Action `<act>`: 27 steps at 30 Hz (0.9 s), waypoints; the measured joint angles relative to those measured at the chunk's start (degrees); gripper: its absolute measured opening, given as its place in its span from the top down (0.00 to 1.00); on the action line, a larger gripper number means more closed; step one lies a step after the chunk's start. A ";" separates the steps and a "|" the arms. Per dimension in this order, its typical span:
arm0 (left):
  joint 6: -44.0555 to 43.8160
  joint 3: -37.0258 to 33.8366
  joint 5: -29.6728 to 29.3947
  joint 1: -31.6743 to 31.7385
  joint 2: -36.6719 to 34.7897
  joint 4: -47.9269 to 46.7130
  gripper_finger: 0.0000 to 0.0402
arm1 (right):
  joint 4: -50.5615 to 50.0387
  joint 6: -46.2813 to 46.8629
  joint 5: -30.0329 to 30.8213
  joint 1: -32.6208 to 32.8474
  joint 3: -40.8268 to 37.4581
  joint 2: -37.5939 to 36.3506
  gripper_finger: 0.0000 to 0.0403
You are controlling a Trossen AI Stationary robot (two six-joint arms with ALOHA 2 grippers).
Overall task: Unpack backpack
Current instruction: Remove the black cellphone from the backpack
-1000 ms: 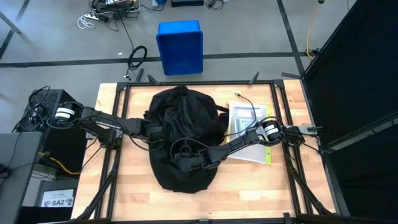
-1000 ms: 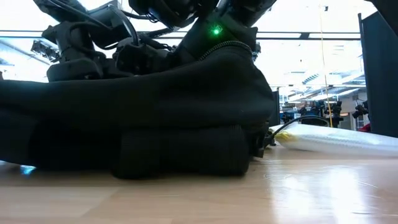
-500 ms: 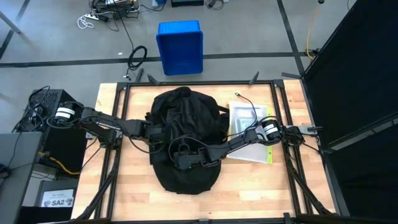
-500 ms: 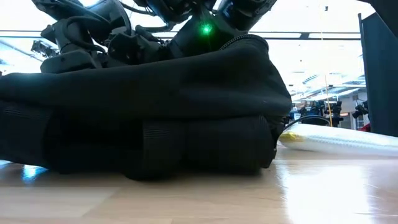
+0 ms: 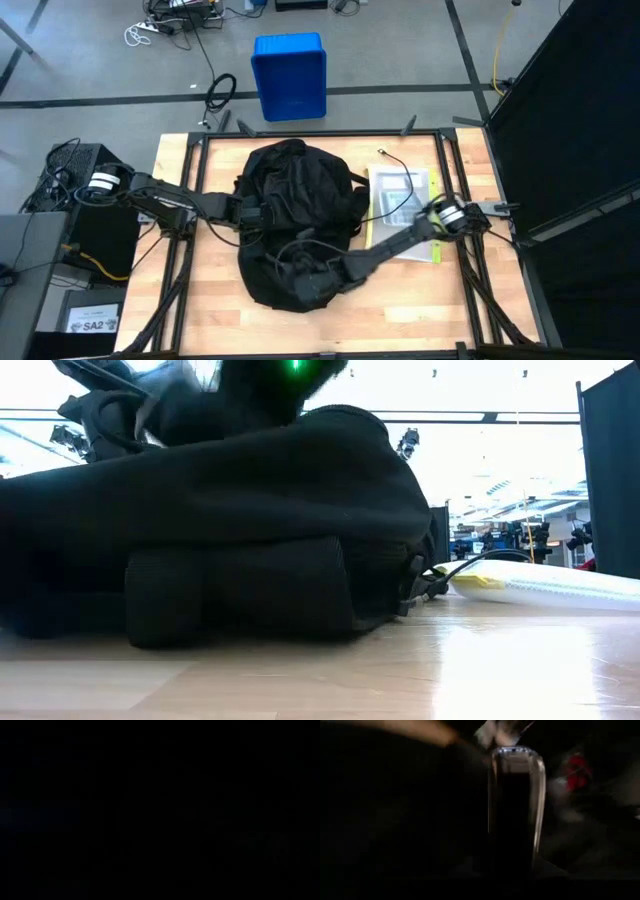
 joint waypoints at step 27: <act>-0.35 -0.14 -1.84 -0.07 0.07 1.57 0.57 | -70.70 76.77 -22.18 -19.87 -15.67 -19.02 0.96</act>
